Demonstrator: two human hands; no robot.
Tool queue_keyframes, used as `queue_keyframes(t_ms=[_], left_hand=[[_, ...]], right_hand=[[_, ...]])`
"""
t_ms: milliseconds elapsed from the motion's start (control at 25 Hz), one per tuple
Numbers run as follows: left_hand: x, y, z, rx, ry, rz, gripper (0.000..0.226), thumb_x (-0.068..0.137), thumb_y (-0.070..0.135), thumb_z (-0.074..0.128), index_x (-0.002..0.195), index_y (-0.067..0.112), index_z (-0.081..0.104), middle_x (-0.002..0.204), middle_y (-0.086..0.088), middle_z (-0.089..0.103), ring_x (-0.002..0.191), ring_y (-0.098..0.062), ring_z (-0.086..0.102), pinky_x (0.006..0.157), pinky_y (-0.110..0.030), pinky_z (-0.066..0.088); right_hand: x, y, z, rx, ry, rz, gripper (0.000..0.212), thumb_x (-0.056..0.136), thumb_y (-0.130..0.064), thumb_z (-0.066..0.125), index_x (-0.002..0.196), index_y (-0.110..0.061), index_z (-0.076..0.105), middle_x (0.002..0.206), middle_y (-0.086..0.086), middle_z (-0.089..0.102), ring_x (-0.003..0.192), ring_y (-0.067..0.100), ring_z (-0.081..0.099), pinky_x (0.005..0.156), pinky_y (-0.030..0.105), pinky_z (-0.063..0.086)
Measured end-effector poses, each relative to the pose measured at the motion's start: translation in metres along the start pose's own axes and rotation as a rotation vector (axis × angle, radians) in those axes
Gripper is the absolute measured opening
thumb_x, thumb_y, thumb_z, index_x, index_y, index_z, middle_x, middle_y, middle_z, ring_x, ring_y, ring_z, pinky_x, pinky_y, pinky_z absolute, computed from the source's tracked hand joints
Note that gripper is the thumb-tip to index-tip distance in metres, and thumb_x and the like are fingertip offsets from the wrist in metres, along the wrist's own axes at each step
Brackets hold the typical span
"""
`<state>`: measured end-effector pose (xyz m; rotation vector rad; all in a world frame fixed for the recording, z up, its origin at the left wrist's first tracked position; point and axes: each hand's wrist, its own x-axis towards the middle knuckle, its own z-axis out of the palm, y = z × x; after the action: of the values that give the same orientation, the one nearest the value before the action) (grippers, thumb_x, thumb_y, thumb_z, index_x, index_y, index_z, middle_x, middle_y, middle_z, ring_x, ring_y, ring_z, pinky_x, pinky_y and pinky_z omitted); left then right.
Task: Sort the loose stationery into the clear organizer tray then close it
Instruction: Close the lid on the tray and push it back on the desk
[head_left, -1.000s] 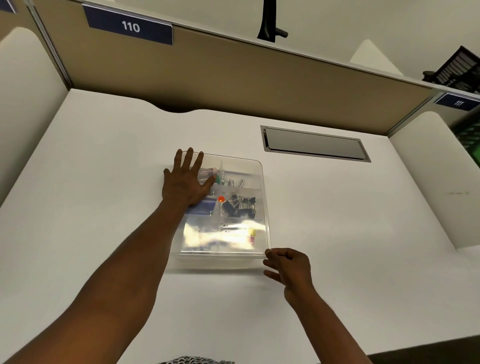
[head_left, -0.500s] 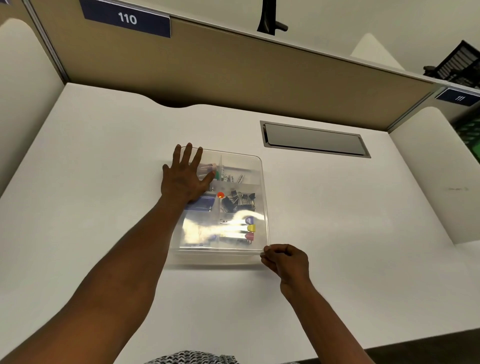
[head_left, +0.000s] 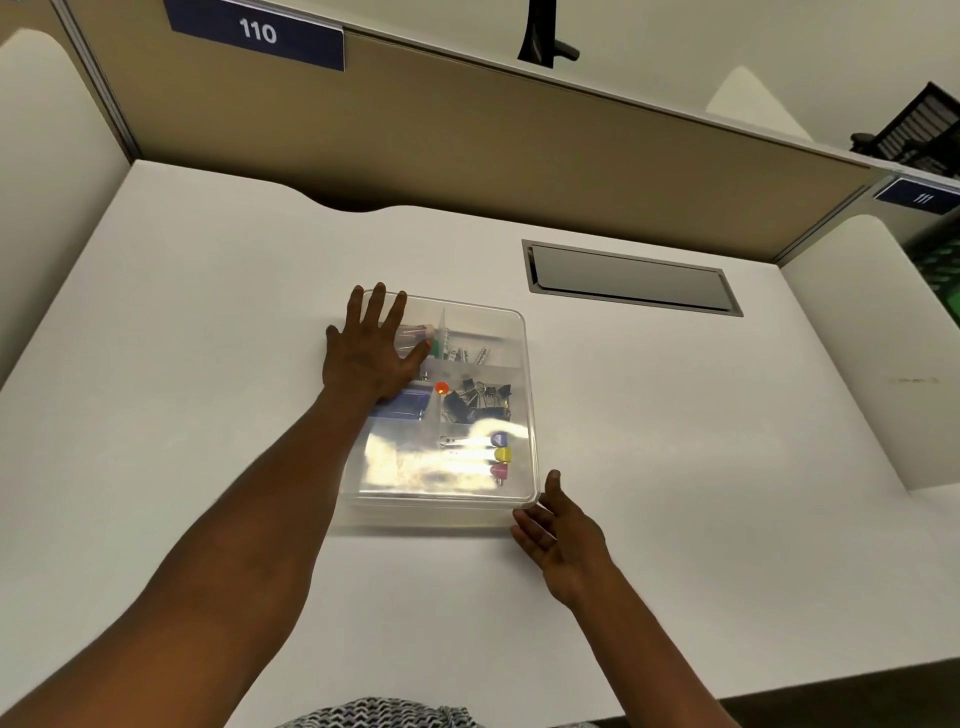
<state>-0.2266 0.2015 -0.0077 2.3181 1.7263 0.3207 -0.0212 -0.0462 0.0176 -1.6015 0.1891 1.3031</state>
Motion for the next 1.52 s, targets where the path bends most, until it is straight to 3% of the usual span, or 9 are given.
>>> queue_keyframes(t_ms=[200, 480, 640, 760, 920, 1000, 1160, 1360, 1520], left_hand=[[0.0, 0.001, -0.001, 0.002, 0.009, -0.002, 0.082, 0.088, 0.076, 0.027, 0.155, 0.032, 0.009, 0.165, 0.0, 0.003, 0.152, -0.027, 0.0, 0.112, -0.064, 0.026], [-0.001, 0.001, 0.0, -0.004, 0.011, 0.001, 0.082, 0.088, 0.076, 0.028, 0.155, 0.032, 0.009, 0.165, -0.001, 0.004, 0.152, -0.027, 0.0, 0.113, -0.064, 0.025], [-0.001, 0.0, 0.001, 0.001, 0.016, 0.007, 0.082, 0.088, 0.077, 0.028, 0.155, 0.032, 0.01, 0.165, -0.001, 0.004, 0.152, -0.027, 0.001, 0.113, -0.064, 0.025], [0.002, -0.002, 0.002, 0.002, 0.014, 0.012, 0.083, 0.088, 0.077, 0.027, 0.155, 0.032, 0.011, 0.165, -0.001, 0.005, 0.152, -0.028, 0.002, 0.112, -0.064, 0.026], [0.001, -0.002, 0.005, 0.027, 0.027, 0.03, 0.082, 0.089, 0.075, 0.028, 0.154, 0.027, 0.019, 0.165, -0.005, 0.009, 0.152, -0.03, 0.006, 0.116, -0.061, 0.017], [-0.001, 0.002, -0.004, 0.054, 0.113, 0.081, 0.076, 0.093, 0.068, 0.032, 0.151, 0.02, 0.032, 0.163, -0.008, 0.019, 0.151, -0.03, 0.015, 0.119, -0.055, 0.015], [-0.035, 0.003, -0.026, -0.209, 0.333, 0.034, 0.058, 0.092, 0.054, 0.05, 0.133, 0.014, 0.058, 0.141, -0.01, 0.055, 0.133, -0.03, 0.047, 0.112, -0.05, 0.035], [-0.158, -0.02, -0.017, -0.551, -0.024, -0.193, 0.093, 0.077, 0.065, 0.067, 0.153, 0.03, 0.027, 0.161, 0.006, 0.026, 0.145, -0.015, 0.03, 0.114, -0.031, 0.03], [-0.207, -0.023, -0.015, -0.694, -0.073, -0.242, 0.099, 0.075, 0.056, 0.075, 0.153, 0.043, 0.016, 0.147, 0.007, 0.049, 0.13, -0.013, 0.05, 0.106, -0.026, 0.041]], right_hand=[[0.006, 0.017, 0.009, -0.012, 0.018, -0.016, 0.05, 0.083, -0.056, 0.069, 0.101, -0.01, 0.069, 0.083, 0.008, 0.074, 0.079, 0.021, 0.072, 0.066, 0.034, 0.058], [0.009, 0.022, 0.009, -0.093, 0.037, -0.173, 0.045, 0.093, -0.05, 0.061, 0.101, -0.006, 0.065, 0.075, 0.011, 0.063, 0.067, 0.021, 0.067, 0.061, 0.033, 0.057], [0.012, 0.021, 0.007, -0.144, 0.0, -0.222, 0.041, 0.097, -0.042, 0.058, 0.114, -0.004, 0.063, 0.086, 0.015, 0.069, 0.077, 0.027, 0.072, 0.065, 0.036, 0.057], [0.013, 0.017, 0.004, -0.195, -0.017, -0.22, 0.038, 0.098, -0.041, 0.058, 0.111, -0.006, 0.065, 0.092, 0.015, 0.072, 0.079, 0.026, 0.074, 0.068, 0.038, 0.058], [0.011, 0.026, 0.002, -0.437, -0.015, -0.444, 0.039, 0.08, -0.053, 0.076, 0.105, -0.025, 0.064, 0.096, 0.004, 0.073, 0.086, 0.021, 0.072, 0.074, 0.038, 0.06], [0.007, 0.034, 0.002, -0.548, -0.031, -0.54, 0.047, 0.07, -0.052, 0.085, 0.105, -0.035, 0.059, 0.103, -0.006, 0.07, 0.095, 0.016, 0.069, 0.08, 0.037, 0.06], [0.008, 0.029, -0.003, -0.611, -0.072, -0.594, 0.059, 0.066, -0.059, 0.085, 0.115, -0.048, 0.054, 0.111, -0.02, 0.068, 0.1, 0.002, 0.066, 0.08, 0.024, 0.056], [0.004, 0.025, -0.002, -0.71, -0.109, -0.649, 0.062, 0.063, -0.077, 0.073, 0.118, -0.057, 0.054, 0.107, -0.034, 0.067, 0.097, -0.01, 0.064, 0.076, 0.013, 0.049], [-0.001, 0.024, 0.007, -0.742, -0.12, -0.675, 0.053, 0.065, -0.073, 0.076, 0.109, -0.061, 0.049, 0.108, -0.034, 0.064, 0.096, -0.01, 0.062, 0.077, 0.014, 0.048]])
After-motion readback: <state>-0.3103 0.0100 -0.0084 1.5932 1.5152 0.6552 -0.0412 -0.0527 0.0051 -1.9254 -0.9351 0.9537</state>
